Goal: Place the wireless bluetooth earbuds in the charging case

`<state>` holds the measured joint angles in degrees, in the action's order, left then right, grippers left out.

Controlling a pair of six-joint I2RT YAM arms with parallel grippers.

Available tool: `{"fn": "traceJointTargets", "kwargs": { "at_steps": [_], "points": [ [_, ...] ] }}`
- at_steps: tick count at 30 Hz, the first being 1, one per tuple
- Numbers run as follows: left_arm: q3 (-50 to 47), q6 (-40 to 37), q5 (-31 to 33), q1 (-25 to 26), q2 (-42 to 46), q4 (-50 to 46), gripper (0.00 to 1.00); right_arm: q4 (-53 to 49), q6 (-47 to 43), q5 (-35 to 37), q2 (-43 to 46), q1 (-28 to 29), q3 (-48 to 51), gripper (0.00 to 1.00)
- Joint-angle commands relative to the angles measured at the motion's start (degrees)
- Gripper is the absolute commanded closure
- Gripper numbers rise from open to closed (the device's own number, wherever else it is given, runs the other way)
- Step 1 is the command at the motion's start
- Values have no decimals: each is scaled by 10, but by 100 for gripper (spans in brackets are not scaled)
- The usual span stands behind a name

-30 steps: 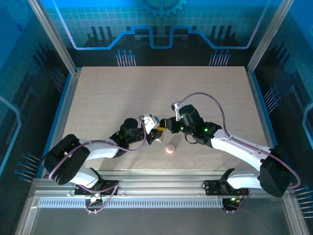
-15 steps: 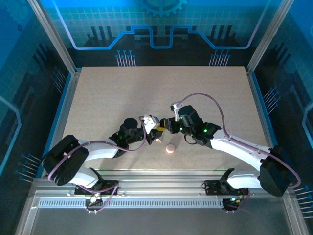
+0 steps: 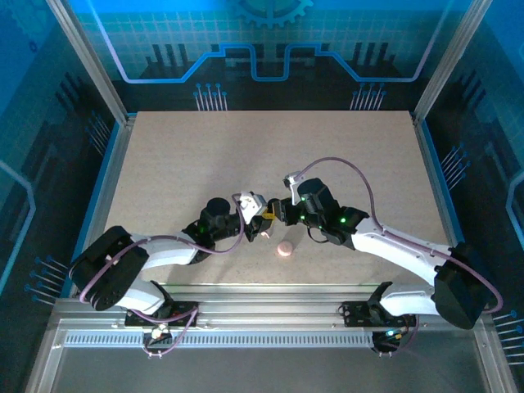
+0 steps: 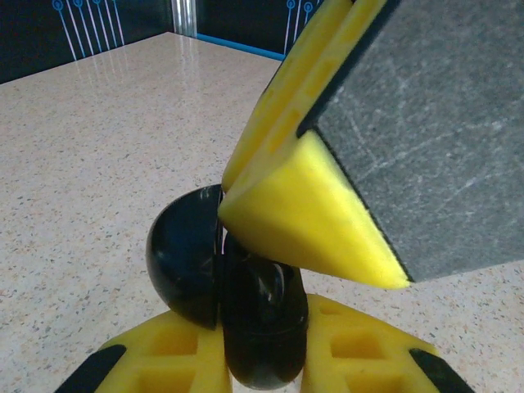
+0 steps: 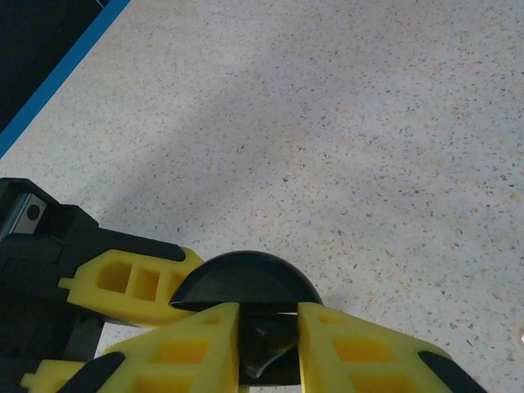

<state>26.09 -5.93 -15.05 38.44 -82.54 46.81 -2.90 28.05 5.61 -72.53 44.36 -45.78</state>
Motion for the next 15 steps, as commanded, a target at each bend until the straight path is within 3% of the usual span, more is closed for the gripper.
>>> {"fn": "traceJointTargets", "kwargs": {
  "at_steps": [1, 15],
  "points": [
    [-2, 2, -4, 2, 20, 33, 85, 7, 1, -24, -5, 14, 10, 74],
    [-4, -7, -2, 2, 31, 22, 85, 9, 16, -16, 9, 10, 5, 63]
  ]
}}
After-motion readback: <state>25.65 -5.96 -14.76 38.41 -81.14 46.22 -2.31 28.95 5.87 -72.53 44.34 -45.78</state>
